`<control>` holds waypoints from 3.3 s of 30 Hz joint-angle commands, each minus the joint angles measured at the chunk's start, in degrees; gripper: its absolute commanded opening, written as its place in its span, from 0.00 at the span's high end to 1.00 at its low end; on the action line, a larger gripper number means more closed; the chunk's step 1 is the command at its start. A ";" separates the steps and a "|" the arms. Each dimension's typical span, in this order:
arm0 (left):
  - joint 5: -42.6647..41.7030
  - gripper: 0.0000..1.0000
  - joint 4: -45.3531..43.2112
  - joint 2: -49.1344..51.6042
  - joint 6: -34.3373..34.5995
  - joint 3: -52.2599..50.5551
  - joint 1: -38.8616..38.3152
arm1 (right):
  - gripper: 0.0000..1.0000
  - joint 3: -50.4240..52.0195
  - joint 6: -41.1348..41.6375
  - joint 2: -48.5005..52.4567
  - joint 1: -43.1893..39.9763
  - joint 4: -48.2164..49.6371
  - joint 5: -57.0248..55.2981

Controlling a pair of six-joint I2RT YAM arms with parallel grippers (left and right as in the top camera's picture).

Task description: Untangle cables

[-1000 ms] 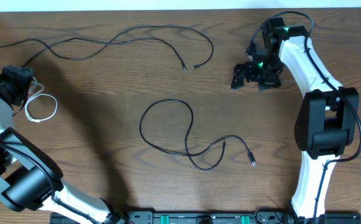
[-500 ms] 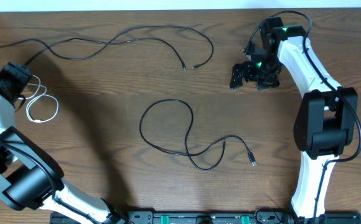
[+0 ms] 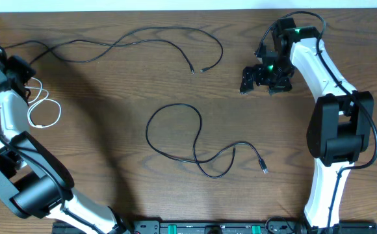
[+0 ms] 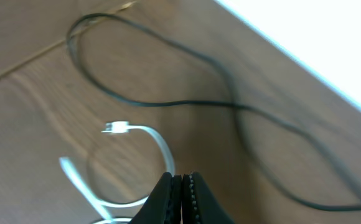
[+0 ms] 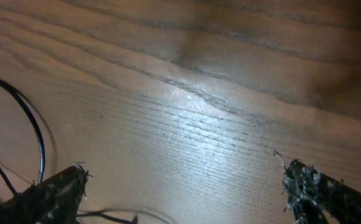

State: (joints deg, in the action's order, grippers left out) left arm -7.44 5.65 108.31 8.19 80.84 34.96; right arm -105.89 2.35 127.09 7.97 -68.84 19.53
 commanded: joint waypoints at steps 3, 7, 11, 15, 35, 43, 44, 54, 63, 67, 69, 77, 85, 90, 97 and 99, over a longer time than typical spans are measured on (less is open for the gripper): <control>14.51 0.93 1.64 6.05 -4.57 0.87 0.96 | 0.01 0.26 0.61 -0.42 0.39 -0.57 0.11; 16.31 0.93 3.28 8.76 -4.74 0.74 2.27 | 0.01 0.26 0.63 -0.42 0.39 -0.46 0.11; 16.26 0.92 3.89 11.15 -4.72 0.61 3.41 | 0.01 0.26 0.63 -0.42 0.39 -0.52 0.13; 12.00 0.93 2.99 9.84 -4.74 0.63 3.04 | 0.01 0.26 0.63 -0.42 0.39 -0.55 0.13; -33.07 0.23 24.70 -14.93 13.33 0.61 -11.43 | 0.01 0.26 3.37 -0.42 2.58 -0.17 0.57; -18.10 0.23 48.57 -11.72 2.56 -0.87 -24.81 | 0.01 0.26 3.39 -0.42 4.94 -0.13 0.50; -14.73 0.23 50.01 -11.41 2.56 -1.09 -26.32 | 0.01 0.26 3.37 -0.42 5.01 -0.07 0.52; -1.60 0.23 47.93 -6.69 2.56 -6.40 -37.16 | 0.01 0.26 4.72 -0.42 4.98 0.50 0.55; 0.66 0.36 43.89 1.49 2.47 -8.04 -41.57 | 0.01 0.26 5.31 -0.42 4.87 0.50 0.52; 0.63 0.36 43.95 3.15 2.12 -8.35 -42.34 | 0.01 0.26 5.31 -0.42 4.87 0.61 0.52; 0.66 0.36 43.98 3.37 1.79 -8.55 -42.56 | 0.01 0.26 5.31 -0.42 4.87 0.63 0.52; 0.66 0.37 42.60 3.37 1.68 -8.79 -42.71 | 0.01 0.26 5.33 -0.42 4.87 1.20 0.55; 0.66 0.40 37.81 3.37 1.68 -12.26 -42.75 | 0.01 0.26 5.33 -0.42 4.87 1.31 0.52; 0.66 0.53 37.51 3.39 1.68 -12.48 -42.77 | 0.01 0.26 5.33 -0.42 4.87 1.42 0.52; 0.63 0.92 37.57 3.39 1.70 -12.48 -42.77 | 0.01 0.26 5.31 -0.42 4.87 1.79 0.52; 0.63 0.93 37.92 3.32 1.70 -12.48 -42.75 | 0.01 0.26 5.31 -0.42 4.87 1.79 0.50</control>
State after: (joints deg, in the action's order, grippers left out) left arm -7.35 43.09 110.89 10.22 69.43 -7.84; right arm -105.89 7.20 127.09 12.93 -67.18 19.70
